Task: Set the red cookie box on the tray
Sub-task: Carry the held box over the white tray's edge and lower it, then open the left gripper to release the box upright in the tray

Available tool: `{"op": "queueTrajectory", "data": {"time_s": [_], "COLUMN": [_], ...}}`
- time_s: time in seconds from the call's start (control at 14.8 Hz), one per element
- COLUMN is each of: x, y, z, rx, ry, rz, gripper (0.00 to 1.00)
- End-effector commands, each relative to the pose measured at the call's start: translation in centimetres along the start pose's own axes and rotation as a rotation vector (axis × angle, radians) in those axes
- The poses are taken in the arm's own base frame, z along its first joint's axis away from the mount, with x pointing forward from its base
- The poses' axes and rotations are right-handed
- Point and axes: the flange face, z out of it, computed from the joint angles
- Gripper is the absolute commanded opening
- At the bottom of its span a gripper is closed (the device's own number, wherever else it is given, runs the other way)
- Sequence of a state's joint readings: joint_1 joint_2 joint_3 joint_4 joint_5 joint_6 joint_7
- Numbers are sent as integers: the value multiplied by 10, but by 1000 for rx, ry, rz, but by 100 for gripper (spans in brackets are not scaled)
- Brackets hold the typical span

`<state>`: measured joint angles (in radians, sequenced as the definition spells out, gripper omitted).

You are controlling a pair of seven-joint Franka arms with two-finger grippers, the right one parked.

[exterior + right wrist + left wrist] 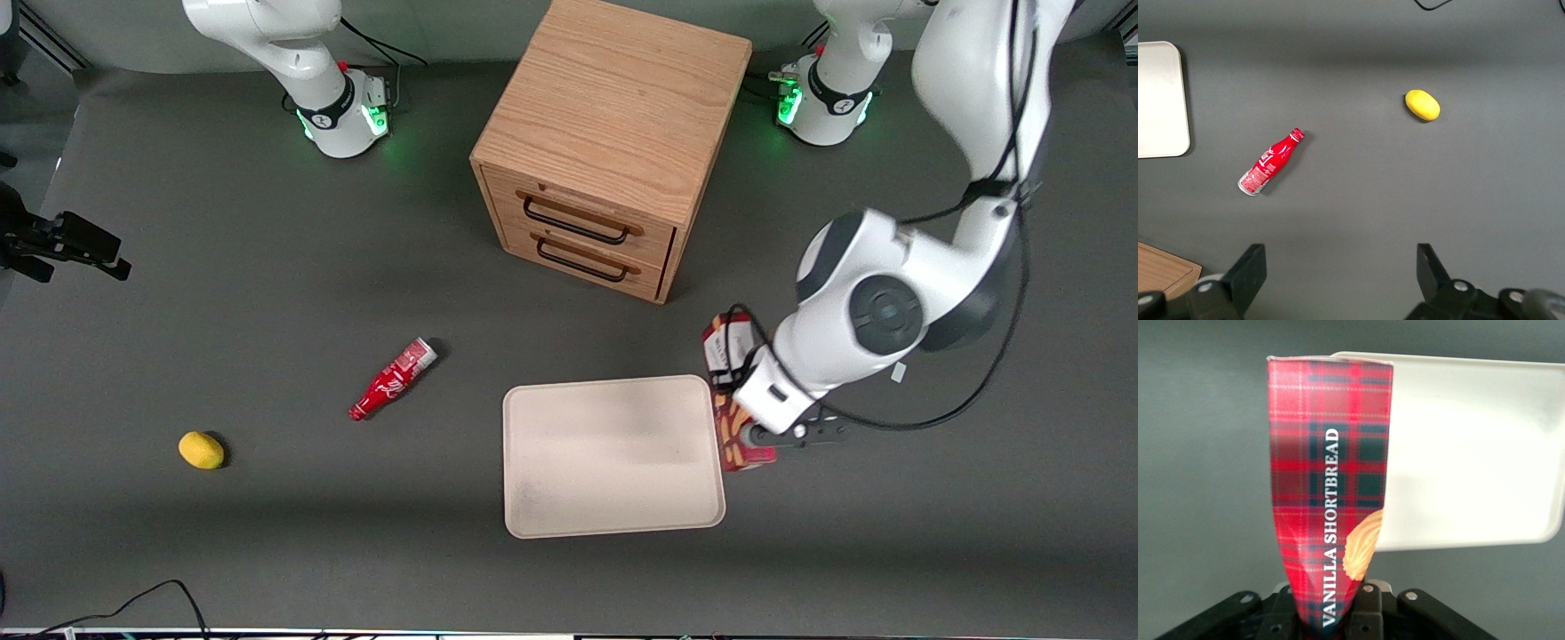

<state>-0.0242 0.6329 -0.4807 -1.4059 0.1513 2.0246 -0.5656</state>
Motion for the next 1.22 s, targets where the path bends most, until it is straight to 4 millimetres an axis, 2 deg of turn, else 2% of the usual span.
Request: {"op": "queueTrajectory", "data": {"time_s": [0.0, 0.14, 0.34, 0.54, 0.68, 0.75, 0.81, 0.88, 0.95, 1.15], "x": [14, 14, 17, 12, 11, 11, 11, 11, 10, 12], "y": [4, 14, 12, 13, 12, 11, 11, 11, 10, 8], "z": [29, 59, 95, 112, 115, 117, 120, 121, 120, 111], "rx": [-19, -12, 31, 5, 8, 10, 13, 21, 23, 29], "ry": [68, 105, 171, 208, 213, 215, 220, 225, 225, 230], "rz": [-15, 16, -11, -5, 0, 5, 13, 21, 21, -13], "gripper": [0, 0, 0, 0, 0, 4, 56, 88, 100, 100]}}
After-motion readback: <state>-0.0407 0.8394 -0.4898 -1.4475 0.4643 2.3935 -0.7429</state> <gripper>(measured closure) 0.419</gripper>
